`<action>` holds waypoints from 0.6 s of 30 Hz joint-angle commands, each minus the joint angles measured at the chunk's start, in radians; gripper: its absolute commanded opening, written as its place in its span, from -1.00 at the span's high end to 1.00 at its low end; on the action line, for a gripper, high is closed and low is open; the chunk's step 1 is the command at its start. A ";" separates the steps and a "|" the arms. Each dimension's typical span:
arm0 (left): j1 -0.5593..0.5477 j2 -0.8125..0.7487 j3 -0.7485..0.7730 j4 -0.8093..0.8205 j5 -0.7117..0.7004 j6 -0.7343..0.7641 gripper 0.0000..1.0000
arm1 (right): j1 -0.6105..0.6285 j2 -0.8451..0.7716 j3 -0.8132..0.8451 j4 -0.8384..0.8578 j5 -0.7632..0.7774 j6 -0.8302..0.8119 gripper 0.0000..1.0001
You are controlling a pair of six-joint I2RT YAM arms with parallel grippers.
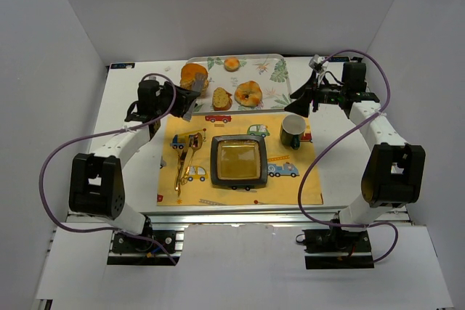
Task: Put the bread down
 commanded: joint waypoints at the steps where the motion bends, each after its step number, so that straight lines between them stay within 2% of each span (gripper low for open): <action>1: -0.002 0.013 0.064 0.002 -0.022 -0.039 -0.10 | -0.004 -0.025 -0.008 0.037 -0.027 -0.003 -0.54; 12: -0.002 0.076 0.123 -0.109 -0.053 -0.092 -0.13 | -0.004 -0.018 -0.006 0.044 -0.033 0.000 -0.54; 18: -0.002 0.111 0.153 -0.086 -0.053 -0.118 -0.15 | -0.033 -0.016 -0.006 0.044 -0.033 0.000 -0.54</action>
